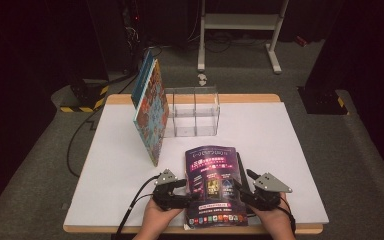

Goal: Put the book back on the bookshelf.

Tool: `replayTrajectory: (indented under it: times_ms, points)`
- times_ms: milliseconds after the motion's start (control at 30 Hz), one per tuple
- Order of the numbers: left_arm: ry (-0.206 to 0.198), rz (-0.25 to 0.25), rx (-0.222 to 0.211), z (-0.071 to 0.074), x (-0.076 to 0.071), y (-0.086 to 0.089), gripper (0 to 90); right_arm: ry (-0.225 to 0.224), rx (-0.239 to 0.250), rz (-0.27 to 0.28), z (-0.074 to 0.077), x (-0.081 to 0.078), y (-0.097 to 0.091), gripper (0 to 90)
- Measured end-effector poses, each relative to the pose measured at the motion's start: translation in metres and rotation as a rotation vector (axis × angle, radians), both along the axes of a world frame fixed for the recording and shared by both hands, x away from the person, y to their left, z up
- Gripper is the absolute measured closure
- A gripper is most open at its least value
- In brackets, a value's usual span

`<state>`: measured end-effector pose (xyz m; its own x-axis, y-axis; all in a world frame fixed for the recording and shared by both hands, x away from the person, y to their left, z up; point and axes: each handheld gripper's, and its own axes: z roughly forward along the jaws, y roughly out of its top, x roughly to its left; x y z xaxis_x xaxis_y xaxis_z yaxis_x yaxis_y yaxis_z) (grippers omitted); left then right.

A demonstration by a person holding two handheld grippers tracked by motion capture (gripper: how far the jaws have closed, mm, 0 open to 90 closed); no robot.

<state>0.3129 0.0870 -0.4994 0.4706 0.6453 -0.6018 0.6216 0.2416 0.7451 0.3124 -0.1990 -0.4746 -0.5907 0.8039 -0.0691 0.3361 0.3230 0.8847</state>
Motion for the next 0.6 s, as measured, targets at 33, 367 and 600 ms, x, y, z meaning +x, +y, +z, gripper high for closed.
replayTrajectory:
  times_ms: [33, 367, 600]
  points:
    - [-0.008, -0.006, -0.002, 0.001, -0.001, -0.001, 23.1, 0.003, 0.003, -0.005, 0.0, 0.0, -0.001, 39.7]
    - [-0.071, 0.008, 0.059, 0.004, -0.004, -0.001, 23.2, 0.031, 0.036, -0.029, 0.0, 0.006, -0.006, 37.4]
    - [-0.034, 0.047, 0.047, -0.004, -0.001, 0.006, 18.6, 0.043, 0.028, -0.024, -0.003, 0.009, -0.003, 37.0]
